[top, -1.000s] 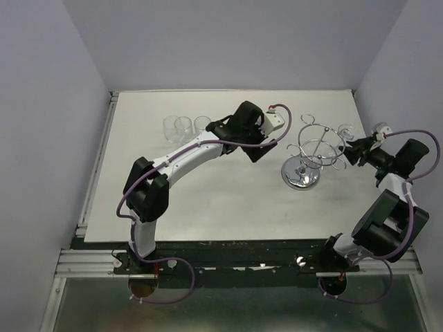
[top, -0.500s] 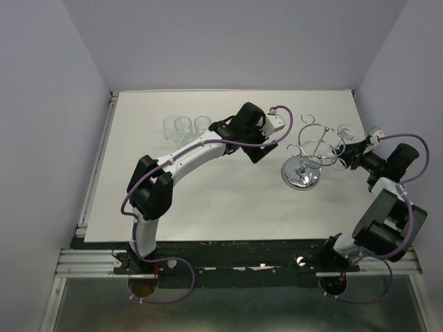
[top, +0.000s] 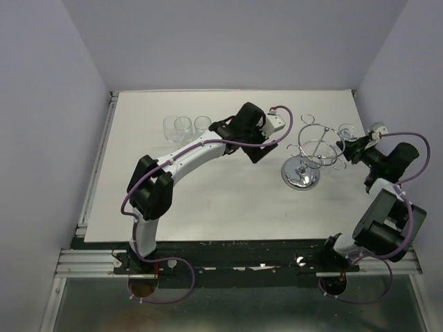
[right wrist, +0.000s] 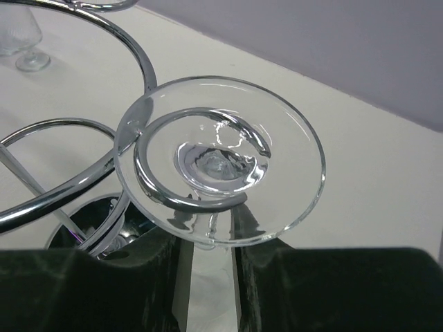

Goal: Take the wine glass off the wine glass rack

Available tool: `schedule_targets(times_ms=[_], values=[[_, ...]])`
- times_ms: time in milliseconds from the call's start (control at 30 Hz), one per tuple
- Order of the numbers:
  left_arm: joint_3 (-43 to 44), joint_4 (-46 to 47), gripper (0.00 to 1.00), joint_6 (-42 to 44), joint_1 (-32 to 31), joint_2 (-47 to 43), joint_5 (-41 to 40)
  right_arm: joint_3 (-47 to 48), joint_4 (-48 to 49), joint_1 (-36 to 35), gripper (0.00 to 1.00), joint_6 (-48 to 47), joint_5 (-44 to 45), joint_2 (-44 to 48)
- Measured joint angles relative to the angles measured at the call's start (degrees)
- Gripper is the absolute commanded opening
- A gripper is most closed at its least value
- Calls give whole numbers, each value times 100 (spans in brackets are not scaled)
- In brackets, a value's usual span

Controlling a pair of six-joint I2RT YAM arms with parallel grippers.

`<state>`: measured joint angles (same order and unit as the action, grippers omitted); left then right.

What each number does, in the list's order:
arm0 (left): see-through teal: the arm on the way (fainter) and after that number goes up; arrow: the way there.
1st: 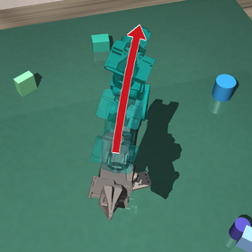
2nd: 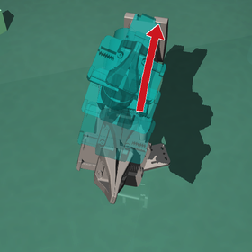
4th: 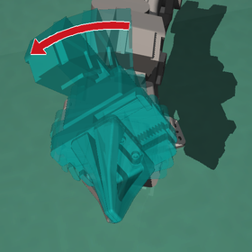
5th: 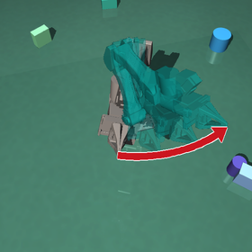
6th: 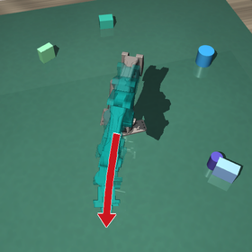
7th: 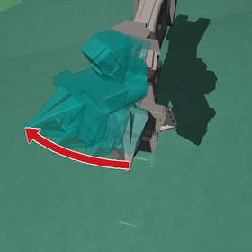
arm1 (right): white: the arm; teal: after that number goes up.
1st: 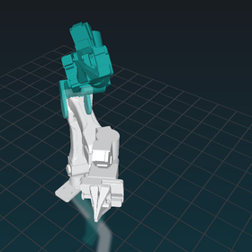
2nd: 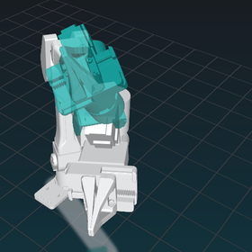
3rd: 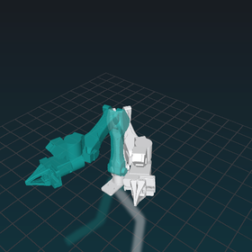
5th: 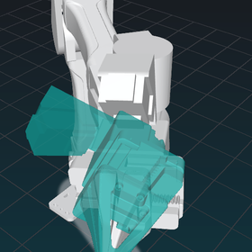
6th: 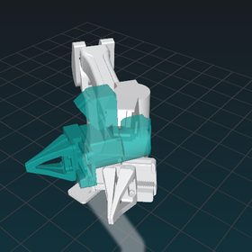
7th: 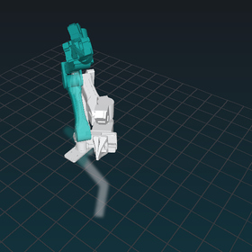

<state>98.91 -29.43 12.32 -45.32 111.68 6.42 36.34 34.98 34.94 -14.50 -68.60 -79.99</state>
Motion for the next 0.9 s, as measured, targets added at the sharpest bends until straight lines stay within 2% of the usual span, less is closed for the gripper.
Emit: schedule_targets(times_ms=[133, 200, 900], values=[[0, 0, 99, -7, 0, 0, -13, -11, 140, -87, 18, 87, 85, 0], [0, 0, 99, -20, 0, 0, -17, -17, 162, -103, 1, 138, 155, 0], [92, 15, 99, -11, 0, 83, -15, -363, 562, -120, 1, 920, 1320, 601]])
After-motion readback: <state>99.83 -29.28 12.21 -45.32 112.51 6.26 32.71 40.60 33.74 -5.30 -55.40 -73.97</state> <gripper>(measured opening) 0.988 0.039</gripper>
